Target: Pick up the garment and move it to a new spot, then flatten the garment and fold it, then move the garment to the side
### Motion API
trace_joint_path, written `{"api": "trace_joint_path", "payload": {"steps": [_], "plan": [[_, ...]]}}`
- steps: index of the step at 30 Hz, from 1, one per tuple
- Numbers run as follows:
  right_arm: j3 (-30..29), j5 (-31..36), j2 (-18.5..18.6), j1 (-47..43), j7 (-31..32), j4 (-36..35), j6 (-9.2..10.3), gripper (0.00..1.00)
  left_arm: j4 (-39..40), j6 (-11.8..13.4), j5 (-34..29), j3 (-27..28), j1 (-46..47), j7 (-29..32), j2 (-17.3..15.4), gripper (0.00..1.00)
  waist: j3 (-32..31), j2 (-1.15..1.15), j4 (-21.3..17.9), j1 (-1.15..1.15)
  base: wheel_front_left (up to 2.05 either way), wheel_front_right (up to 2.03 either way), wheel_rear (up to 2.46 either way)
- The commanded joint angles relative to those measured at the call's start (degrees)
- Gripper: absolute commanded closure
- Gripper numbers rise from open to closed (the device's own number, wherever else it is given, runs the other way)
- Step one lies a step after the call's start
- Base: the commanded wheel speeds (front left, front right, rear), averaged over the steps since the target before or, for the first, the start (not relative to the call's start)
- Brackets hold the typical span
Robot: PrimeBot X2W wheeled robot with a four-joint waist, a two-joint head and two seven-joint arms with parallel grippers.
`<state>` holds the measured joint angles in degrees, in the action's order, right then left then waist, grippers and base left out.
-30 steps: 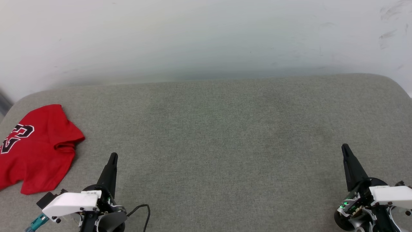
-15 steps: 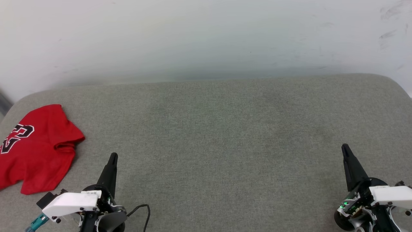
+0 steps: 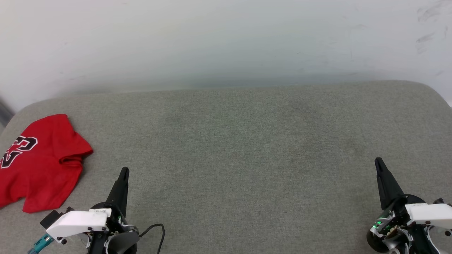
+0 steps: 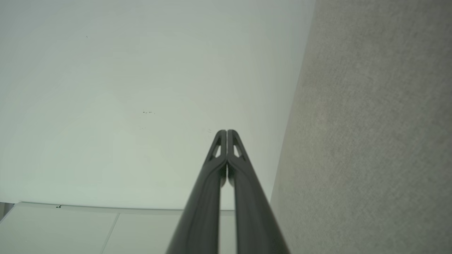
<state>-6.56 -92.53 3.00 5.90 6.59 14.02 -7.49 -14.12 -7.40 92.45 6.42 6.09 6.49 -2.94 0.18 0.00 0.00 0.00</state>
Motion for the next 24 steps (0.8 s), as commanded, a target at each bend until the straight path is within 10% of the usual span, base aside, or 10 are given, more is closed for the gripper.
{"api": "trace_joint_path", "payload": {"steps": [1,9,10,24], "plan": [[0.0,0.2,-0.2,0.6,0.0,0.1,0.00,1.00,0.0,-0.2,-0.1,0.2,0.3,0.2,0.1,1.00,0.0,0.00,0.0,0.00,0.00,0.00,0.00],[0.0,0.2,-0.2,0.6,0.0,0.1,0.00,1.00,0.0,-0.2,-0.1,0.2,0.3,0.2,0.1,1.00,0.0,0.00,0.0,0.00,0.00,0.00,0.00],[0.0,0.0,0.0,0.0,0.0,0.0,0.00,0.00,0.0,0.0,0.0,0.0,0.0,0.0,0.0,0.00,0.0,0.00,0.0,0.00,0.00,0.00,0.00],[2.4,2.2,-0.1,-2.3,-3.1,0.5,0.00,0.00,0.1,0.0,-2.2,-0.4,-3.1,-3.2,0.2,0.00,0.1,0.00,0.0,0.00,0.00,0.00,0.00]]}}
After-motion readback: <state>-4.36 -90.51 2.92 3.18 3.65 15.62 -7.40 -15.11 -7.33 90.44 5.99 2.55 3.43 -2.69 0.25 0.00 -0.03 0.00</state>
